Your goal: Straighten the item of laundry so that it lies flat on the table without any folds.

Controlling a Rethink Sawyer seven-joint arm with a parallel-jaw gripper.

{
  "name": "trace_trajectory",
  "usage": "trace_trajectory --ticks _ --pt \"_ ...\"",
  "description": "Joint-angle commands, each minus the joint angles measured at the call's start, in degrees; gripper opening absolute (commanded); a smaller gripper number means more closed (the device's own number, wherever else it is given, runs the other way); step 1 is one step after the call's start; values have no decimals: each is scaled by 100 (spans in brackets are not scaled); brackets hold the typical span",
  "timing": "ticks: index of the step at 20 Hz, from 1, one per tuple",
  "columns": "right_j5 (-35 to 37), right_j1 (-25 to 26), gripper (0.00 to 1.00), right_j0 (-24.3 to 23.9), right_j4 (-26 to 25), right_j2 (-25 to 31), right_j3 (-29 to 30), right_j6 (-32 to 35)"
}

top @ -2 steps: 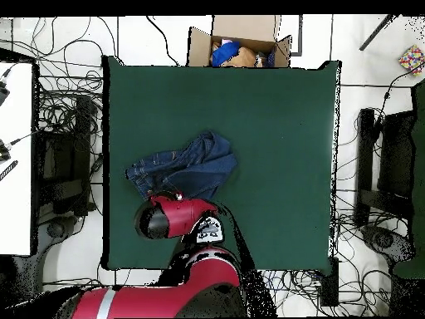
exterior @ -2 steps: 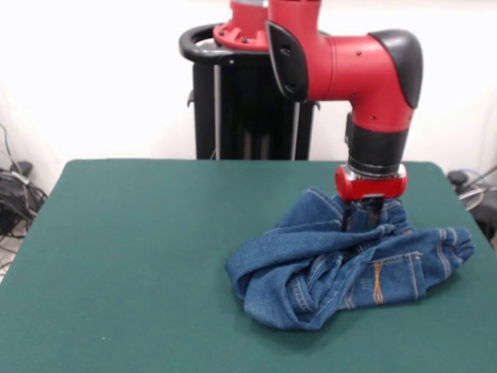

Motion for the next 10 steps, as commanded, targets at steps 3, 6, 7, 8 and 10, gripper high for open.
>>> trace_trajectory --ticks 3,6,7,8,10 --pt "110 53 0 23 142 116 -334 849" --pt "122 -44 0 40 175 65 -226 915" --pt "124 -82 0 46 181 51 -190 933" --pt "128 -94 0 59 191 31 -190 943" --pt "186 -116 0 61 215 38 -221 938"
